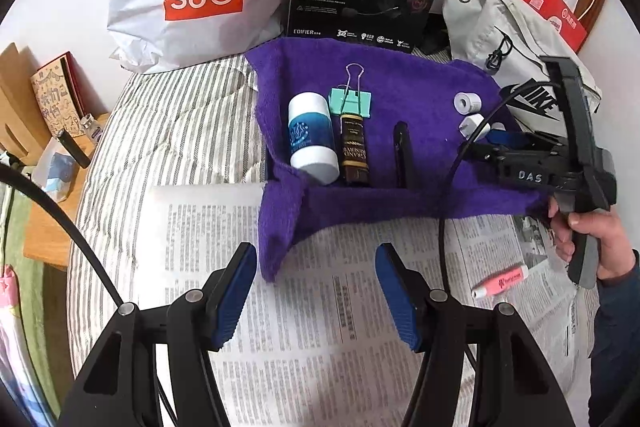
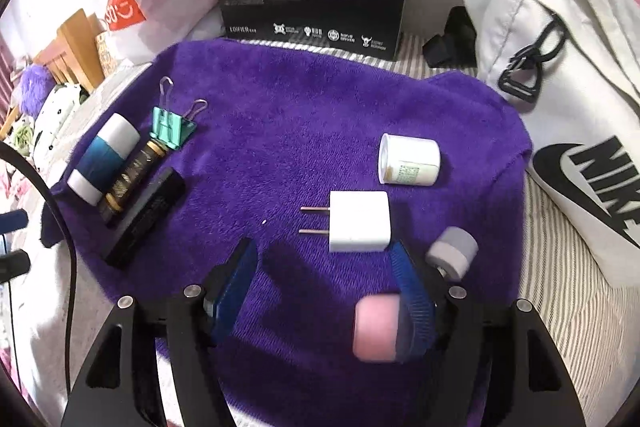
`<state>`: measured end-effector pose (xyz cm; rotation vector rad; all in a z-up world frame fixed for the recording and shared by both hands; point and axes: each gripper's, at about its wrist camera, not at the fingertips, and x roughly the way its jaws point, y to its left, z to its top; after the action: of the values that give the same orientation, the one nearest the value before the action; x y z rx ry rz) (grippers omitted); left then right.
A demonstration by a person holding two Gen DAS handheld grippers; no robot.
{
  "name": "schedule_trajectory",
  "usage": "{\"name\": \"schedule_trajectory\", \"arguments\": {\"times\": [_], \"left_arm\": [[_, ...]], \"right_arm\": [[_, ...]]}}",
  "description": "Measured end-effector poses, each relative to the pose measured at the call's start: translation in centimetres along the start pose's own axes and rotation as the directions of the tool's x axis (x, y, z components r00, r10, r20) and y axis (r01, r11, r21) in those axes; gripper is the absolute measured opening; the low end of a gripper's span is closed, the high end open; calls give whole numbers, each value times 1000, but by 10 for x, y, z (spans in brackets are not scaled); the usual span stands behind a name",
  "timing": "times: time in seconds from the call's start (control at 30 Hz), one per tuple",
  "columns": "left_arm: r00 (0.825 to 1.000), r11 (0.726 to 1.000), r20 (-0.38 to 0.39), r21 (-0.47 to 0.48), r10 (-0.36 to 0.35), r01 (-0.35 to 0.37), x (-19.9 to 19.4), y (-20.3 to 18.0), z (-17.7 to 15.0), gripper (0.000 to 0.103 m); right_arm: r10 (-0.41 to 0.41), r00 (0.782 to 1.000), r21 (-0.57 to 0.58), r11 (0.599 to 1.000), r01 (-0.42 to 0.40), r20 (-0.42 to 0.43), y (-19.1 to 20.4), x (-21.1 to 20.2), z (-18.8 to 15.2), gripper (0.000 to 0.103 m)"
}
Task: Organize rigid objects
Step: 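Lower the charger plug onto the towel and open the right tool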
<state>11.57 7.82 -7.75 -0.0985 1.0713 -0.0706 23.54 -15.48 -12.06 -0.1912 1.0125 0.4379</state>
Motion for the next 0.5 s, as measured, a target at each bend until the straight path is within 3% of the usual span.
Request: {"name": "schedule_trajectory", "arguments": {"times": [0.23,0.5], "left_arm": [[999,999,-7,34,-32,32,-5,-19,-15,60],[993,988,-33,99,-113,116,4,-51,-32,60]], "right_arm": [[-9,999,1,1000,9,52,5,-44,-14,69],[-17,997,16,1000,15,81,-3,-100,-62,69]]}}
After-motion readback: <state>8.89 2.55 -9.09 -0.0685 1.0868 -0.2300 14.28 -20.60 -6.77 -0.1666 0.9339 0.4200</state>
